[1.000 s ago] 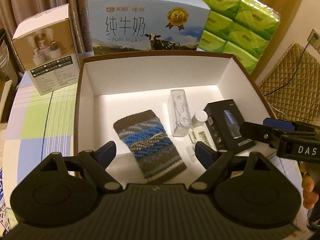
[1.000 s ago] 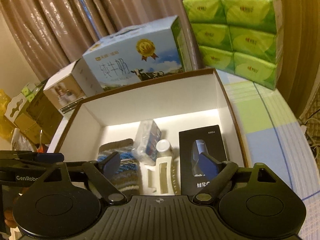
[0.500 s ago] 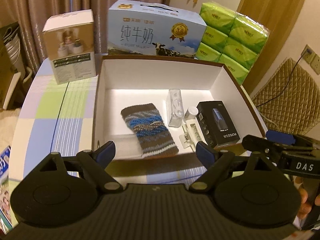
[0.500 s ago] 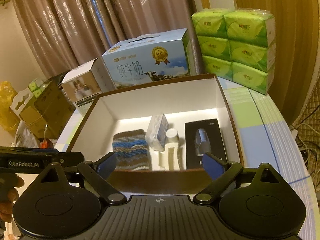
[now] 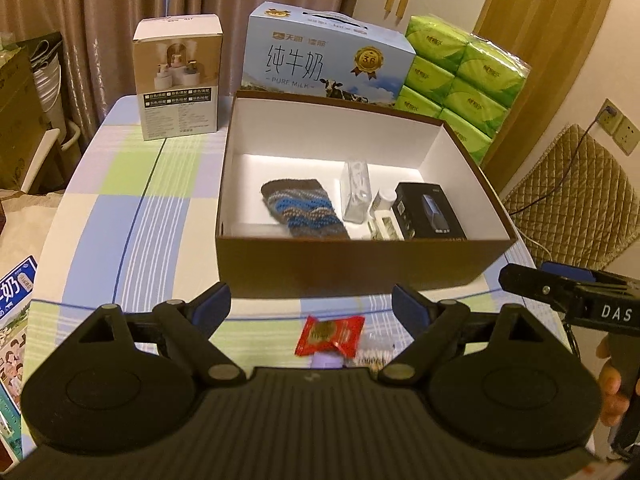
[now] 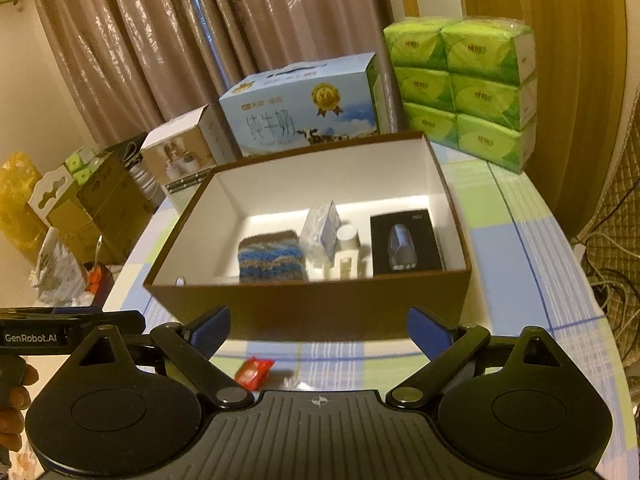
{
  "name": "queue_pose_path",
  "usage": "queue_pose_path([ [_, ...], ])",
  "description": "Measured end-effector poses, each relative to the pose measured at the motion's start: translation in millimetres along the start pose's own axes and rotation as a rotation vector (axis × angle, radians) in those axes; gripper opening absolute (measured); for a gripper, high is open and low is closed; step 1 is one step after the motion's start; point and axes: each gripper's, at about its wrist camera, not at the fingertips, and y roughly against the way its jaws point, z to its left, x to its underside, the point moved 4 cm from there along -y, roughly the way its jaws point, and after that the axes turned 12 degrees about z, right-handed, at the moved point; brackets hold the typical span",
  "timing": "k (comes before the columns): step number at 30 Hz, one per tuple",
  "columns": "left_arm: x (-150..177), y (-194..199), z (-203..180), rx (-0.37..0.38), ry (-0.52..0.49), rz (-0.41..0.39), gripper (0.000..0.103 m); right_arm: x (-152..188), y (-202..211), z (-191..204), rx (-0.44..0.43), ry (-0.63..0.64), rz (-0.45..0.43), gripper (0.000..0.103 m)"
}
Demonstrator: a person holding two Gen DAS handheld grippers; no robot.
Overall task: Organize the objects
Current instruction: 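Withdraw both tools from the box back toward the table items, then grasp the purple tube with left tool while right tool grasps the cotton swab bag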
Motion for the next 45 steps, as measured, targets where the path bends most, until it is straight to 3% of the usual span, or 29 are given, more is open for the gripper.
queue_pose_path([
  [16,57,6,7,-0.041,-0.018,0.042,0.085,54,-2,7,-0.008,-0.007,0.094,0.093],
  [27,93,-16,5,-0.05,-0.048,0.115,0.079,85,-17,3,0.002,-0.032,0.174,0.093],
  [45,109,-45,-3,-0.041,-0.085,0.155,0.075,105,-29,-8,0.028,-0.06,0.226,0.093],
])
